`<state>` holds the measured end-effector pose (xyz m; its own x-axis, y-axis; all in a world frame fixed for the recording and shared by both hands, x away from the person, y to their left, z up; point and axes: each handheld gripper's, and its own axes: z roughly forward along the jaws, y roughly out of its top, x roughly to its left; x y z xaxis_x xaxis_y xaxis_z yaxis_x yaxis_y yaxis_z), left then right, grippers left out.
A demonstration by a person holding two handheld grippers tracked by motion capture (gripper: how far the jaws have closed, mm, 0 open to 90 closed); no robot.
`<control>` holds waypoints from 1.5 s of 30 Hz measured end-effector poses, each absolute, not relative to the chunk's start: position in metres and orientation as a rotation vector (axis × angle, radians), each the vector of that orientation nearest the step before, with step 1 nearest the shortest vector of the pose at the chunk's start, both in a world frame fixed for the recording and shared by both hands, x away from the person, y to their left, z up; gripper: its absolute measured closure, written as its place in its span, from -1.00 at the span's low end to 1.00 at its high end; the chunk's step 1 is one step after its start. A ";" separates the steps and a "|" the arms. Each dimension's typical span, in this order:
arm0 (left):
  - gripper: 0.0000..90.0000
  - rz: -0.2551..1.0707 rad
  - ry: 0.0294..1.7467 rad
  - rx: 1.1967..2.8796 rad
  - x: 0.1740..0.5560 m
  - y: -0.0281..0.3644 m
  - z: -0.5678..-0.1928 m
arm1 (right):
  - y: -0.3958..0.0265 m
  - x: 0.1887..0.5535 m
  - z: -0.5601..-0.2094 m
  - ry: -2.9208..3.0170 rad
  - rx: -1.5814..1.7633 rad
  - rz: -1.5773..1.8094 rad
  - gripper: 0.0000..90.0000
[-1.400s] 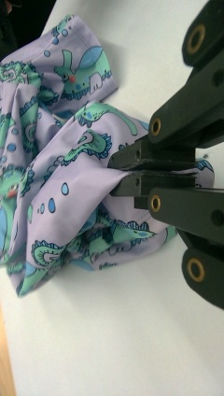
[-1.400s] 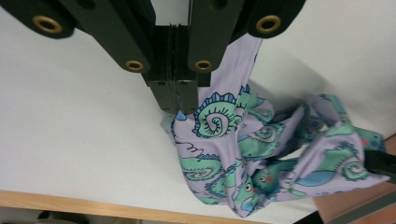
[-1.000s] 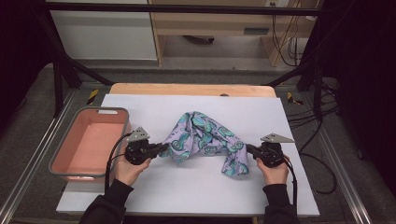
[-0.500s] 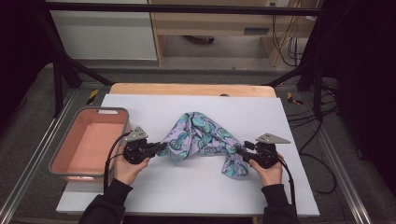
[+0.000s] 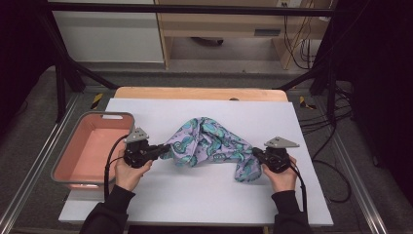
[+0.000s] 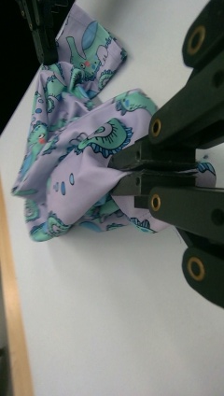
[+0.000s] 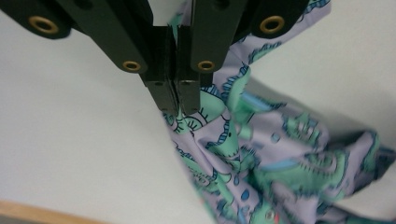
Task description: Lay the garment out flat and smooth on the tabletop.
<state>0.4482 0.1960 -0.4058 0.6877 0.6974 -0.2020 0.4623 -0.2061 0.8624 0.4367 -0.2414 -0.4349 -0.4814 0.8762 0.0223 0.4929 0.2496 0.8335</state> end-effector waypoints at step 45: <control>0.93 0.237 1.075 1.789 0.471 0.210 -0.415 | -0.139 0.460 -0.467 2.283 1.026 1.095 0.09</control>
<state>0.4712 0.2098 -0.4147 0.5868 0.7534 -0.2968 0.5585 -0.1111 0.8221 0.4601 -0.1390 -0.4674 -0.6471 0.7611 -0.0441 0.4421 0.4218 0.7916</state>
